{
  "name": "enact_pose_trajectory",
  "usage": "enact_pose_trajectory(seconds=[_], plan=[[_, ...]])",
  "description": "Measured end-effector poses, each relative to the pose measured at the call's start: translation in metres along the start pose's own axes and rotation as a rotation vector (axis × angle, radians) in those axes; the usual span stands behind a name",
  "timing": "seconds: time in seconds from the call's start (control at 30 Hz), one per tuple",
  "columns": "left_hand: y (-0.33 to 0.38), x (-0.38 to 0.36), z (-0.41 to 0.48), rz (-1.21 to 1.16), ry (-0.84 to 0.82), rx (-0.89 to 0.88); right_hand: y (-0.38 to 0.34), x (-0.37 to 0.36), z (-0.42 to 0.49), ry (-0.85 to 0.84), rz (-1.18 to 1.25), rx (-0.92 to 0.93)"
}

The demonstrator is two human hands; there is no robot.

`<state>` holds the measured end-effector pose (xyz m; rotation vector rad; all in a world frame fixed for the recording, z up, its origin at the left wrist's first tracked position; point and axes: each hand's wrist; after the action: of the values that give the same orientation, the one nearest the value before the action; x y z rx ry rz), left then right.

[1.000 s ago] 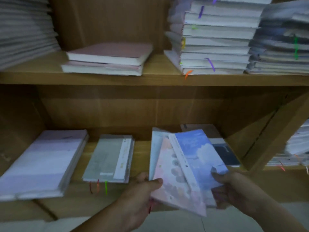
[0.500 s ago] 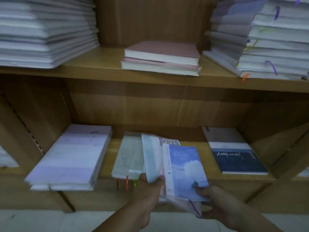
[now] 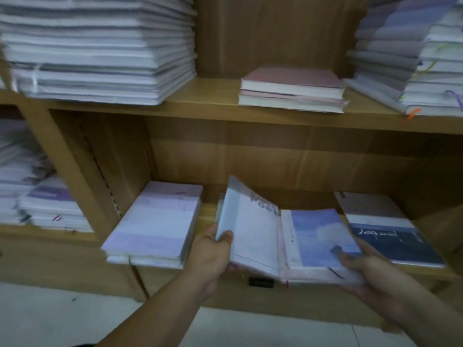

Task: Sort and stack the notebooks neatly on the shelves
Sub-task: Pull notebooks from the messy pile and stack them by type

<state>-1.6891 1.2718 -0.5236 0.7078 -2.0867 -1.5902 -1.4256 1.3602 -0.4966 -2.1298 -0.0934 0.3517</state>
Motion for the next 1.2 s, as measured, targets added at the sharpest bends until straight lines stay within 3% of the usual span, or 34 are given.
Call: enact_pose_trajectory(seconds=[0.17,0.37,0.43,0.53,0.6,0.67,0.73,0.8,0.9,1.03,1.13,1.2], plan=[[0.007,0.061,-0.008,-0.082,0.078,-0.069,0.013,-0.059,0.009,-0.055,0.003,0.191],[0.010,0.151,0.028,-0.144,0.292,-0.095,0.029,-0.118,0.043,-0.108,0.094,0.196],[-0.001,0.181,0.042,0.118,0.397,-0.124,0.036,-0.128,0.053,-0.067,0.063,0.202],[-0.021,0.199,0.050,0.892,0.491,-0.188,0.046,-0.136,0.068,0.018,-0.008,0.185],[-0.026,0.181,0.044,1.196,0.434,-0.410,0.053,-0.138,0.075,0.069,-0.086,0.193],[-0.028,0.153,0.034,1.214,0.193,-0.571,0.058,-0.140,0.082,0.103,-0.172,0.210],[-0.034,0.125,0.027,1.365,-0.094,-0.540,0.061,-0.142,0.085,0.128,-0.235,0.235],[-0.042,0.112,0.027,1.538,-0.207,-0.429,0.060,-0.144,0.084,0.154,-0.325,0.269],[-0.041,0.117,0.039,1.603,-0.116,-0.464,0.061,-0.140,0.088,0.191,-0.506,0.336],[-0.029,0.126,0.056,1.434,0.002,-0.533,0.059,-0.141,0.087,0.200,-0.665,0.341],[-0.029,0.114,0.062,1.431,-0.049,-0.383,0.061,-0.139,0.083,0.169,-0.752,0.337],[-0.025,0.101,0.063,1.459,0.007,-0.313,0.063,-0.137,0.082,0.174,-0.792,0.366]])
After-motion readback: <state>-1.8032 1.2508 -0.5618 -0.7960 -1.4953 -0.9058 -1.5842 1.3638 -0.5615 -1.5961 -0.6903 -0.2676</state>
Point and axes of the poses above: each hand's wrist, its own z-axis towards the middle knuckle, its own x-axis out of the back of the hand, y = z × x, and after that the axes turned 2 degrees about -x, right-handed
